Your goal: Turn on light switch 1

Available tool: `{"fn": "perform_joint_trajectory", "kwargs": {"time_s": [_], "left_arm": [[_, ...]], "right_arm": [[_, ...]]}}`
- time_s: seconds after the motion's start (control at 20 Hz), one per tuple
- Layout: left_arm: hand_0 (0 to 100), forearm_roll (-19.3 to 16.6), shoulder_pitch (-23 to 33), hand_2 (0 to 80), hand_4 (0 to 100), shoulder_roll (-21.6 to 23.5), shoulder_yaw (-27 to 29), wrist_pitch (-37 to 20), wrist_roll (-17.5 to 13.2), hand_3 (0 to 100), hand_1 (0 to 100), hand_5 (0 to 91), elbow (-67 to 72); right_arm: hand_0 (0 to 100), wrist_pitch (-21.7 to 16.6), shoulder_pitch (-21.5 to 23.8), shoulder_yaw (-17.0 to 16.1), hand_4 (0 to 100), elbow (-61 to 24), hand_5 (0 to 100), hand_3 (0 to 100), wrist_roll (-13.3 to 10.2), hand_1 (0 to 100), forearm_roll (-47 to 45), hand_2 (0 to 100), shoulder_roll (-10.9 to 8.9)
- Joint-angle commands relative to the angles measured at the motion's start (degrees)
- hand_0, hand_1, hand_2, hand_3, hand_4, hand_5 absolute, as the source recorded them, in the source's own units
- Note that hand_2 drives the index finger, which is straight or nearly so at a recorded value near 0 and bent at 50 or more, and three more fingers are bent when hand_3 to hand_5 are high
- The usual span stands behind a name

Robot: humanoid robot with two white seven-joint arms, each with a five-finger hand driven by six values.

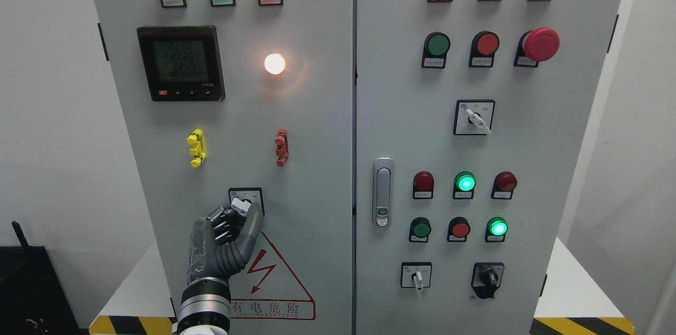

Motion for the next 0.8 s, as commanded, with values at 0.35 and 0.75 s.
{"fn": "perform_joint_trajectory", "kwargs": {"time_s": [0.35, 0.75], "left_arm": [[48, 0.14, 0.02, 59.1, 90, 0.03, 0.08, 0.05, 0.21, 92, 58, 73.5, 0.17], [34, 0.15, -0.24, 58.9, 89, 0.03, 0.08, -0.04, 0.21, 92, 47, 73.2, 0.17]], "right_arm": [[0, 0.03, 0.0, 0.0, 0, -0.01, 0, 0, 0.03, 0, -1.41, 0, 0.0], [0, -0.05, 0.0, 0.0, 0, -0.01, 0, 0, 0.03, 0, -1.41, 0, 0.0]]}}
